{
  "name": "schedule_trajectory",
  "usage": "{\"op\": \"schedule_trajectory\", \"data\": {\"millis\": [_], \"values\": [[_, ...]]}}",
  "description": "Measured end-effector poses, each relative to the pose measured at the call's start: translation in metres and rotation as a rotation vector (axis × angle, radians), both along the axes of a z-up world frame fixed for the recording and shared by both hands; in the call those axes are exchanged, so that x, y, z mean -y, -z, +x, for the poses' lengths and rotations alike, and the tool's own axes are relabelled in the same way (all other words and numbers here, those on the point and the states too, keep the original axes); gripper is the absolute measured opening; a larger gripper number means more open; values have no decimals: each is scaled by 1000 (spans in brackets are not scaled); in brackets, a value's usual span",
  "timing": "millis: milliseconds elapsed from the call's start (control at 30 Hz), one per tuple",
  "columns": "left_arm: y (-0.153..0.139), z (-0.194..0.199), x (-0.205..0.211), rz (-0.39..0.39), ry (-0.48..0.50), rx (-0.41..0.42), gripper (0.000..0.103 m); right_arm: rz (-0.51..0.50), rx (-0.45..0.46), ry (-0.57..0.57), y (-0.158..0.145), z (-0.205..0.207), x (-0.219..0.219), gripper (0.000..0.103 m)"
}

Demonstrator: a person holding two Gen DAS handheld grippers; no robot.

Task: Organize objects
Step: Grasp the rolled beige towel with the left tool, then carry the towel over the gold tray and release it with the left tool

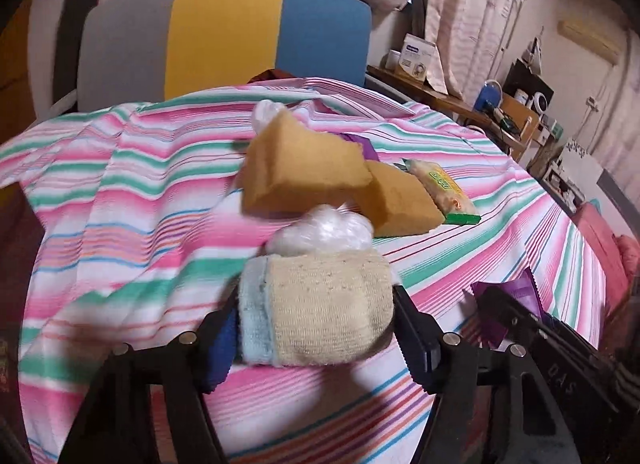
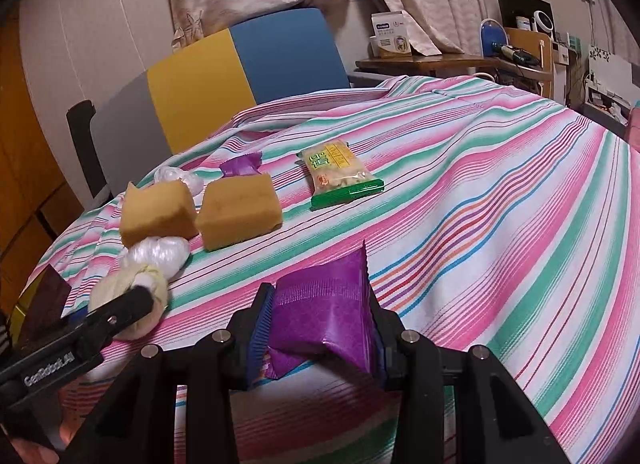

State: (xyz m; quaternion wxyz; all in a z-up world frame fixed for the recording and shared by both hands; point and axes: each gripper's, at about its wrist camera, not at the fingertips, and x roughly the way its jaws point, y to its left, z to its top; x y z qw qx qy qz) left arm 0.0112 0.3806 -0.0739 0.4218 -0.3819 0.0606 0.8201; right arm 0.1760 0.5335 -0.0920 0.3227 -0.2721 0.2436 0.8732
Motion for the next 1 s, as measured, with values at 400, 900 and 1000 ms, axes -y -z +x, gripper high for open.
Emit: {"op": "schedule_trajectory", "data": {"millis": [400, 900, 1000], "values": [[5, 5, 50, 66, -67, 28, 69, 90, -37, -69, -10, 0, 17, 42], [3, 40, 90, 93, -62, 39, 66, 210, 50, -200, -12, -25, 56, 42], [1, 46, 106, 114, -70, 66, 67, 213, 40, -199, -12, -22, 56, 42]]}}
